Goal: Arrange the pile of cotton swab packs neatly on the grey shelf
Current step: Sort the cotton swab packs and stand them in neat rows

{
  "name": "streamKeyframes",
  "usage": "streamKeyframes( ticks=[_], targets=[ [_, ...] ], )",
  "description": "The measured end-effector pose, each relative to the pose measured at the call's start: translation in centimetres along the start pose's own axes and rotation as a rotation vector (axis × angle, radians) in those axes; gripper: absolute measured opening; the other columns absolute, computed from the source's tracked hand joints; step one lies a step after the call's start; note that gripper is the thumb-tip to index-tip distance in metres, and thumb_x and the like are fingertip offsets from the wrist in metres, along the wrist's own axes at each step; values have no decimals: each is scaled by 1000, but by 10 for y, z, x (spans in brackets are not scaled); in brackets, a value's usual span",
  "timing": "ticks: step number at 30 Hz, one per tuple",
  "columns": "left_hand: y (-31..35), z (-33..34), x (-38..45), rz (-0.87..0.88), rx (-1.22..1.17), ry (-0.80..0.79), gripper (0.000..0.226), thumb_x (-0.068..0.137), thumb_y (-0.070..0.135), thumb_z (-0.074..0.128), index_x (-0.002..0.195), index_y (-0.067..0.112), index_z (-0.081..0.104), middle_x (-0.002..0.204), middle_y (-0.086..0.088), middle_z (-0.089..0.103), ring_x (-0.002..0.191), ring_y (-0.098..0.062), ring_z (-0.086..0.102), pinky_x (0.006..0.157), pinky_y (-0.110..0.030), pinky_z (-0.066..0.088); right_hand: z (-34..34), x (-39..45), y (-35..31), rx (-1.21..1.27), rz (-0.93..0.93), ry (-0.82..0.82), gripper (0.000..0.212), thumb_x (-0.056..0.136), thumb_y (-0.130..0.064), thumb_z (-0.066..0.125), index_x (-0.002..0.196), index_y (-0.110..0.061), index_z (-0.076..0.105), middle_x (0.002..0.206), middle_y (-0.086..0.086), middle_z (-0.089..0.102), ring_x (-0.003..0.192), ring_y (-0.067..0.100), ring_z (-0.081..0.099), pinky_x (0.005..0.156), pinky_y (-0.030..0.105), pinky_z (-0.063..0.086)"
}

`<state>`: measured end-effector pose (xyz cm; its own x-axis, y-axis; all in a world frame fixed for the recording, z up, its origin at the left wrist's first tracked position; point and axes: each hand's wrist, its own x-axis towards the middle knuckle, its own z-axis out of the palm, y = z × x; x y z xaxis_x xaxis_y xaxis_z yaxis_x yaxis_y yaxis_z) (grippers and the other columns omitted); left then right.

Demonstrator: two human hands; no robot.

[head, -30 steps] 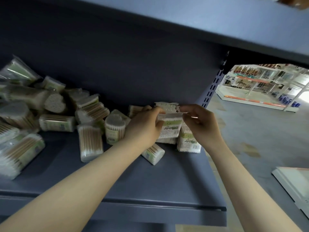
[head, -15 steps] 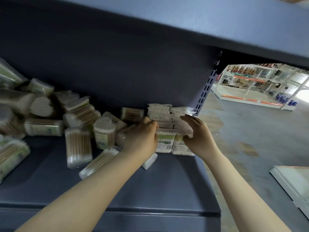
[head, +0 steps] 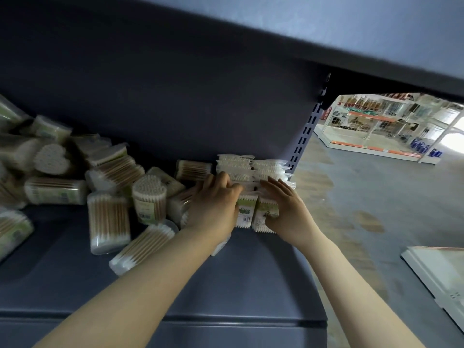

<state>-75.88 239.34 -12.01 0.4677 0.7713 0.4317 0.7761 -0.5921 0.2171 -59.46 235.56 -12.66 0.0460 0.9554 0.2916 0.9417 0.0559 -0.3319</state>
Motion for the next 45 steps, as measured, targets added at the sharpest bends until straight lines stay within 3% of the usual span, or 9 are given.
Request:
streamKeyframes(
  ticks=[4,8,12,16,19,27,38,41,45],
  targets=[
    [-1,1,4,-10,75,-10,37,42,11,87,71,16,66,77,-5,55,67,-28,56,53,-32,41,2,-1,-1,-1,-5,18,76,67,1,61,138,-15,39,149,2,31,140,19,21,107,14,11],
    [0,5,2,-7,21,3,30,80,14,62,109,19,59,111,-3,46,104,-28,45,80,-33,35,2,-1,-1,-21,-7,18,75,67,0,61,138,-15,39,149,2,31,140,19,21,108,14,11],
    [-1,2,1,-8,11,-29,33,89,26,51,122,24,50,121,1,39,114,-23,37,89,-31,31,3,0,-2,-47,-8,12,75,67,0,60,138,-14,39,148,3,32,140,20,21,108,16,11],
    [-8,2,-3,18,-88,56,36,64,14,75,99,12,66,94,-9,57,84,-34,57,67,-39,47,-4,-1,-7,-50,-1,19,76,70,1,58,141,-15,34,150,4,29,140,20,18,108,16,11],
    [-15,-3,-6,26,-91,111,30,58,10,68,88,10,68,82,-10,58,71,-35,59,56,-39,48,-10,-3,-15,-17,6,74,73,71,4,57,139,-14,37,146,6,35,137,23,24,104,14,13],
    [-44,-38,-19,-3,-110,304,23,63,-2,60,82,8,68,88,-12,59,75,-38,55,65,-42,47,-15,-7,-40,87,10,278,50,70,6,55,116,-12,60,119,5,60,113,27,49,88,19,30],
    [-90,-78,-59,-47,-131,320,39,78,22,32,88,8,68,85,-9,65,74,-32,61,66,-38,49,2,-18,-89,169,30,192,37,75,3,48,104,-13,65,101,4,61,77,13,46,66,23,33],
    [-103,-78,-67,-68,-107,269,39,79,27,34,89,9,68,89,-10,67,77,-34,61,68,-42,50,12,-20,-101,170,15,158,36,74,-10,44,103,-13,66,101,5,62,76,18,50,66,25,36],
    [-110,-73,-76,-44,-40,171,46,77,36,36,98,13,70,105,-6,67,87,-37,61,76,-45,47,21,-20,-113,137,2,117,40,78,2,47,111,-13,65,107,8,61,93,27,58,74,28,40]
  ],
)
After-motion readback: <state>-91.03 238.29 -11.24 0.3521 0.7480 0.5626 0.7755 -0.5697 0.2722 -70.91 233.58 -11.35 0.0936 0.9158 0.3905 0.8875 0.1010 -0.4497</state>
